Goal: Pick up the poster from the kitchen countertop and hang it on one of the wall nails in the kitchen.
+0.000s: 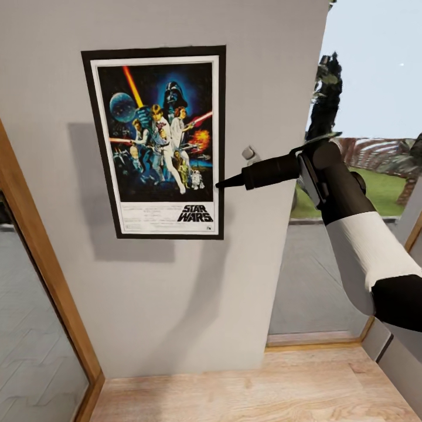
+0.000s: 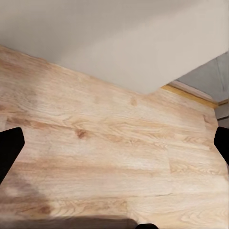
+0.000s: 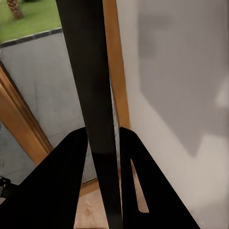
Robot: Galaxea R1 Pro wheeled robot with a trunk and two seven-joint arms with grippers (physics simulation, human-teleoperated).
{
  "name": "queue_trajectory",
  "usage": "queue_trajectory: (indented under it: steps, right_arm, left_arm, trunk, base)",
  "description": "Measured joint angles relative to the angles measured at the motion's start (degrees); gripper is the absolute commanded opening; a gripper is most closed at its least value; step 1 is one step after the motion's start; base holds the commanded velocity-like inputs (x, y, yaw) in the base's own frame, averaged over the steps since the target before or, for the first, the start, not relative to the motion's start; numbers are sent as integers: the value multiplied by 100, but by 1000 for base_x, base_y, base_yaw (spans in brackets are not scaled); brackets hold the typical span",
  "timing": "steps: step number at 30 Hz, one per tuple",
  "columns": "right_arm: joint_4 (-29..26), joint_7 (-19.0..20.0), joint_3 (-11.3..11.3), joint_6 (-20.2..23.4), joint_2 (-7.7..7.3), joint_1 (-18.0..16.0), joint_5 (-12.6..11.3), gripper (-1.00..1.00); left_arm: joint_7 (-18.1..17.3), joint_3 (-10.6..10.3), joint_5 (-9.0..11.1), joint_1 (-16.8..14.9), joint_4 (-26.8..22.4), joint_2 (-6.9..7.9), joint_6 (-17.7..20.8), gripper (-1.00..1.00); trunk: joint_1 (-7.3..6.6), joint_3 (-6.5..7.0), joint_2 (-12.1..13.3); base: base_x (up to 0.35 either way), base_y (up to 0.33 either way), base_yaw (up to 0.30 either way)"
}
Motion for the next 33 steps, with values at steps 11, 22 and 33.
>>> queue_trajectory:
  steps: [11, 22, 33]
  right_arm:
    - [117, 1, -1, 4, 3, 0, -8, -100]
    - [95, 2, -7, -3, -5, -1, -22, -100]
    - [84, 2, -9, -4, -5, 0, -24, -100]
  left_arm:
    - [0, 0, -2, 3, 0, 0, 0, 100]
    - [2, -1, 2, 3, 0, 0, 0, 100]
    - [7, -1, 0, 3, 0, 0, 0, 100]
  trunk:
    - [0, 0, -1]
    - [-1, 0, -2]
    - [-3, 0, -2]
  base:
    - [3, 0, 0]
    - [44, 0, 0]
    - [295, 0, 0]
